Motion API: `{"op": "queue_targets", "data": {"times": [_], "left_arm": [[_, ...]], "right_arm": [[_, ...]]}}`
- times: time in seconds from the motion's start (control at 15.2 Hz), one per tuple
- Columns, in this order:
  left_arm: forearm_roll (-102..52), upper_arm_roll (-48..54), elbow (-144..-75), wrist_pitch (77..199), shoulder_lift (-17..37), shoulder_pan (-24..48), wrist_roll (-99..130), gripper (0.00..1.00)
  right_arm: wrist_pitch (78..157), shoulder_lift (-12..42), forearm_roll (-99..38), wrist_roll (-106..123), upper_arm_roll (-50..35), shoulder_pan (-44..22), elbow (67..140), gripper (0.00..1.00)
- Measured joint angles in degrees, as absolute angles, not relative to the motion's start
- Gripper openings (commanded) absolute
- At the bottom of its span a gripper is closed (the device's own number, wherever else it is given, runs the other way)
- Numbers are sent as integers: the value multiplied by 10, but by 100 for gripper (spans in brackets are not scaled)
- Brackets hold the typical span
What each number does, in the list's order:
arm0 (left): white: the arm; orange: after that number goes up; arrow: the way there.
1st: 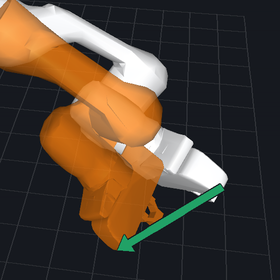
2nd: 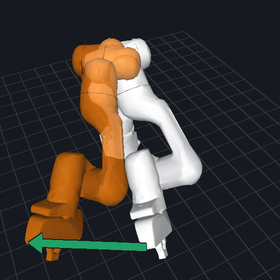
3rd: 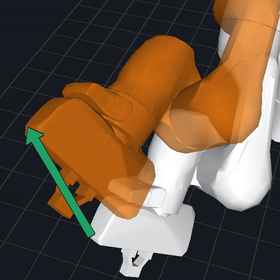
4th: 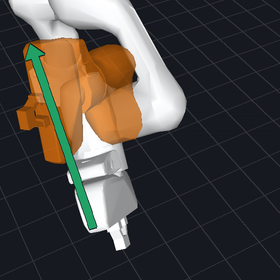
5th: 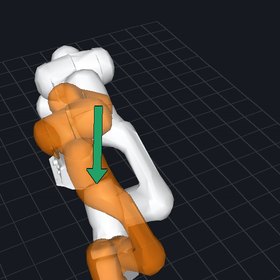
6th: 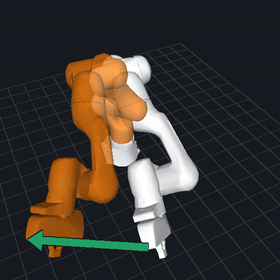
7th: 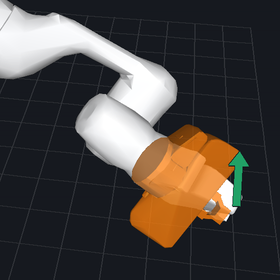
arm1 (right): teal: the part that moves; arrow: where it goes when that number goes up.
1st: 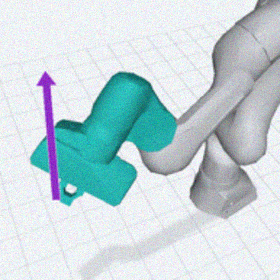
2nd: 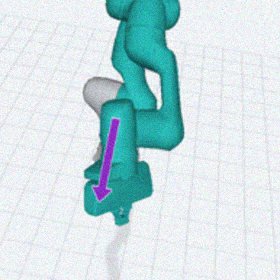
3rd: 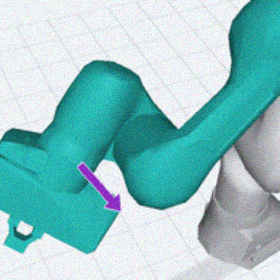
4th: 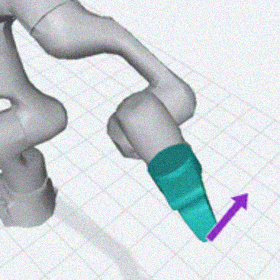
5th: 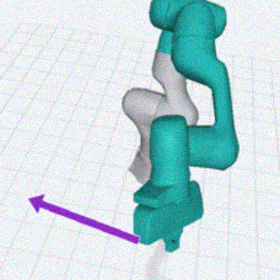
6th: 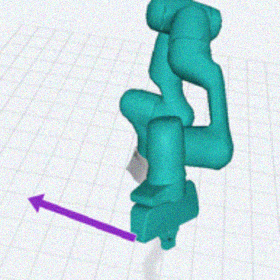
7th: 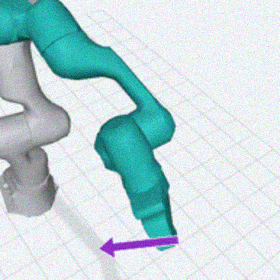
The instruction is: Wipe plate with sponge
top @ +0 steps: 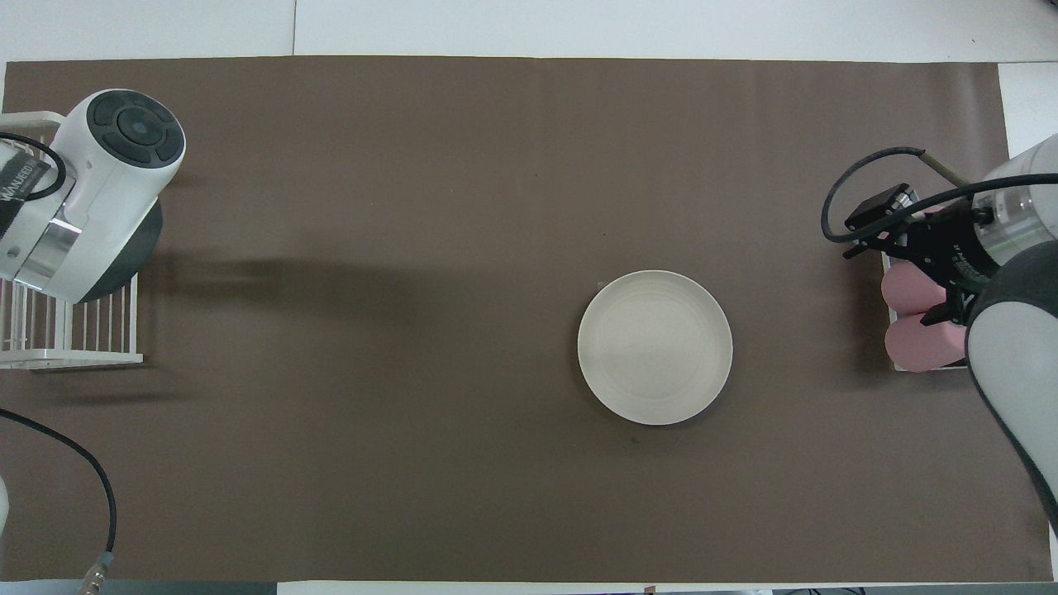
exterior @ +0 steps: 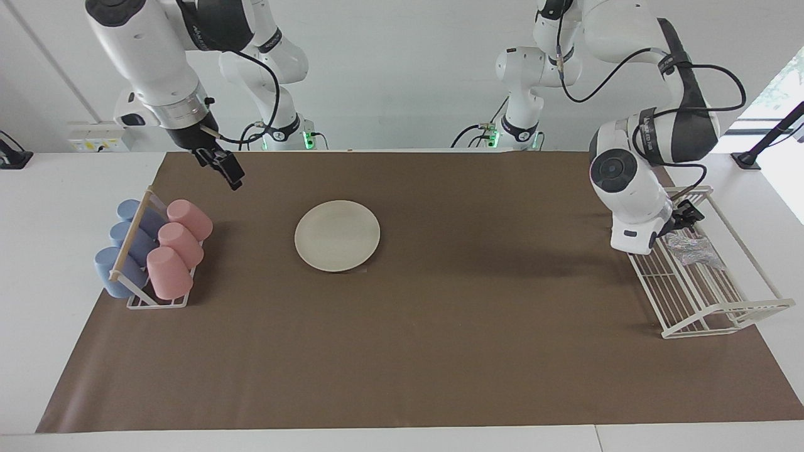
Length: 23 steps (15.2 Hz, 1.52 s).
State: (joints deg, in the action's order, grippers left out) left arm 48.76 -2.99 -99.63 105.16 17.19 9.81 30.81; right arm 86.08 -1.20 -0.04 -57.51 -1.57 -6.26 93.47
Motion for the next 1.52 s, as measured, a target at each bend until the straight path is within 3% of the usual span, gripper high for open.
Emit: {"op": "queue_targets", "data": {"times": [0.13, 0.4, 0.59, 0.66, 1.25, 1.52], "left_arm": [[496, -30, -996, 1064, 173, 89, 311, 100], [500, -31, -994, 1084, 173, 74, 311, 81], [500, -30, -994, 1094, 173, 73, 311, 26], [500, -30, -994, 1100, 173, 73, 311, 3], [500, -29, -989, 1107, 172, 73, 312, 0], [429, -29, -940, 1077, 170, 72, 314, 0]], "right_arm": [[856, -13, -10, -683, -17, -93, 927, 100], [858, -11, -55, -846, -19, -134, 922, 100], [858, 7, -57, -916, -19, -162, 890, 100], [859, 15, -57, -934, -20, -170, 877, 100], [888, 61, -85, -1142, -21, -230, 834, 100], [886, 140, -85, -1255, -22, -282, 734, 100]]}}
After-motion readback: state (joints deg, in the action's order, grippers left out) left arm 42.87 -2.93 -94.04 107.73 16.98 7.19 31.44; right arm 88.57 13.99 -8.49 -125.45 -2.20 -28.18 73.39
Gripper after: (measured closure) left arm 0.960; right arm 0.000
